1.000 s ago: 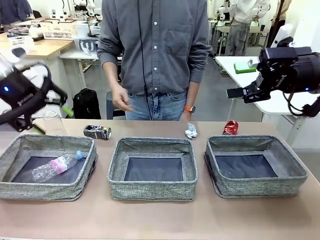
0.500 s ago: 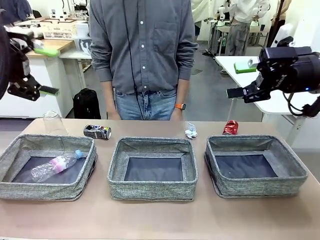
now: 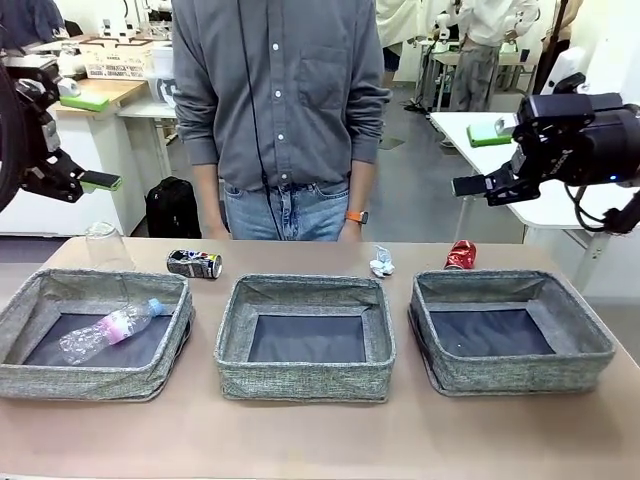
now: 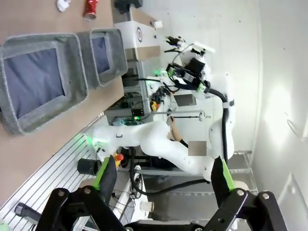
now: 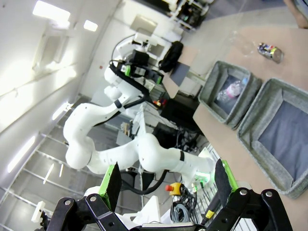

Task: Sort the waste into the appropriate baskets.
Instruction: Place the picked waste into the Fabric basket indicated by the person, then pick up the waste item pointed out by the person.

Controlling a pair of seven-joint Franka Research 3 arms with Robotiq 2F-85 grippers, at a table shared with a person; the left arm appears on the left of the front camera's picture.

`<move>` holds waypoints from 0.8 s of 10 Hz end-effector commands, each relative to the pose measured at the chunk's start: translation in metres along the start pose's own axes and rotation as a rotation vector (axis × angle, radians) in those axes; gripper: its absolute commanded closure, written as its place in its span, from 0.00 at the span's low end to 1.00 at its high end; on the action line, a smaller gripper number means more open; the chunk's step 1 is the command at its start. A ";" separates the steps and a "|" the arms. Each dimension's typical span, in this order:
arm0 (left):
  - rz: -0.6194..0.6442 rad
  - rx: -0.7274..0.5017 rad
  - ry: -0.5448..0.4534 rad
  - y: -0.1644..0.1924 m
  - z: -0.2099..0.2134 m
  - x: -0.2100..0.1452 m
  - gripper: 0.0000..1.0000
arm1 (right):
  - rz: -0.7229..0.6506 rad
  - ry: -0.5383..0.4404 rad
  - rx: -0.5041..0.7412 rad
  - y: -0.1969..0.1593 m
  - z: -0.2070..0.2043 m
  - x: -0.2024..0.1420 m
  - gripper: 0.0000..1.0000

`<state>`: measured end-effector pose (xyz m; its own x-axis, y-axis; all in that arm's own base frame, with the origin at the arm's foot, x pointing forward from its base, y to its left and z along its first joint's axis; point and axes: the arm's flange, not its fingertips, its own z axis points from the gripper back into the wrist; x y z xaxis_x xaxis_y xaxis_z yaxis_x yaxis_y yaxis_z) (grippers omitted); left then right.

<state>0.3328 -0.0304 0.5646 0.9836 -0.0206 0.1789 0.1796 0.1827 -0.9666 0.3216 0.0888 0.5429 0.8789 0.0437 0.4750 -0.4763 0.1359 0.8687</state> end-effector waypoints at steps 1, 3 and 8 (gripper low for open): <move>0.017 0.026 -0.003 -0.009 -0.002 -0.003 0.00 | 0.026 -0.015 0.024 0.000 -0.002 0.001 0.00; 0.017 0.026 -0.003 -0.009 -0.002 -0.003 0.00 | 0.026 -0.015 0.024 0.000 -0.002 0.001 0.00; 0.017 0.026 -0.003 -0.009 -0.002 -0.003 0.00 | 0.026 -0.015 0.024 0.000 -0.002 0.001 0.00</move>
<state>0.3297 -0.0329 0.5686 0.9846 -0.0142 0.1742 0.1734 0.2035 -0.9636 0.3216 0.0889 0.5430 0.8789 0.0437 0.4751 -0.4764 0.1359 0.8687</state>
